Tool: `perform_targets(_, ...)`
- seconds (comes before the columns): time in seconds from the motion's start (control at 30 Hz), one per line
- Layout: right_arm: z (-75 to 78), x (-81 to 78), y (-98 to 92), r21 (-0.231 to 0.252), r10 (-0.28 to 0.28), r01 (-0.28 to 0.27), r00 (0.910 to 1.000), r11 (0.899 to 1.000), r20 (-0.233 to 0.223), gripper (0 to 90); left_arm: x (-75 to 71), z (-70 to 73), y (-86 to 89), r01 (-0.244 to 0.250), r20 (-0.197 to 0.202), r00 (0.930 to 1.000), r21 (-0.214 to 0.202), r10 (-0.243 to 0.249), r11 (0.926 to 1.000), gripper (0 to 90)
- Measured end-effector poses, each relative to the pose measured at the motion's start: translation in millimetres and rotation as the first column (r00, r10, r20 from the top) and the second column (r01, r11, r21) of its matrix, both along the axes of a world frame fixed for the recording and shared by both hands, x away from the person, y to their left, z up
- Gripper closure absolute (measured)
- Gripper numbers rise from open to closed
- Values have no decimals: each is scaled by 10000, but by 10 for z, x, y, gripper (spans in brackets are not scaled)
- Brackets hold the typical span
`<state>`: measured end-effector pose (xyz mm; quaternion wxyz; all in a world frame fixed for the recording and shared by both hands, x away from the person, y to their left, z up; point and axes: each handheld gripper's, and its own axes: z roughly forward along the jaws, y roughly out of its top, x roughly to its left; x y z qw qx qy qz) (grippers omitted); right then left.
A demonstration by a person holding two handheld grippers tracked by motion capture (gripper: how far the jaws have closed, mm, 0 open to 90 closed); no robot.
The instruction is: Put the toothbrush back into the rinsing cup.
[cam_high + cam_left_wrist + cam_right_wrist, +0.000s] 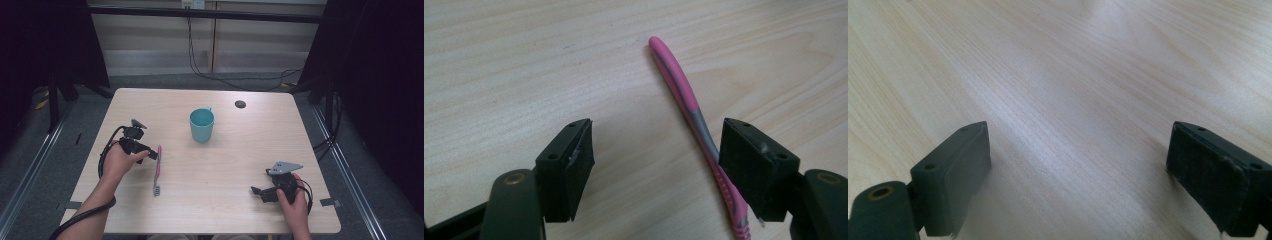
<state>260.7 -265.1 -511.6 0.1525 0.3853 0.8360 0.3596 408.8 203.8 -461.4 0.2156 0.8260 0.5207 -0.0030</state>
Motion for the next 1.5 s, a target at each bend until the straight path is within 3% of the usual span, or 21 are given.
perform_targets(0.4,0,0,0,0,6,-6,10000,10000,-5,98,63,23,-200,-1,-245,9997,276,8,9996,387)
perform_targets(0.47,0,0,0,1,6,-6,10000,10000,-4,98,74,16,-222,-91,-545,9985,342,110,9994,412)
perform_targets(0.67,0,0,0,1,10,-10,10000,10000,-7,97,103,13,-278,-172,-741,9970,465,206,9988,452)
perform_targets(0.73,0,1,0,3,11,-11,10000,10000,-10,97,118,20,-300,-224,-848,9960,540,269,9983,470)
perform_targets(0.8,0,0,0,5,10,-10,10000,10000,-10,97,143,19,-325,-616,-917,9936,499,660,9969,501)
perform_targets(1.17,0,1,0,4,17,-17,10000,10000,-9,97,197,14,-397,-898,-1104,9891,757,978,9931,621)
perform_targets(1.23,0,0,0,6,17,-17,10000,10000,-10,97,211,3,-409,-1143,-1271,9842,743,1231,9907,640)
perform_targets(1.5,0,1,0,6,17,-17,10000,10000,-6,97,236,-36,-439,-1293,-1508,9785,821,1406,9882,695)
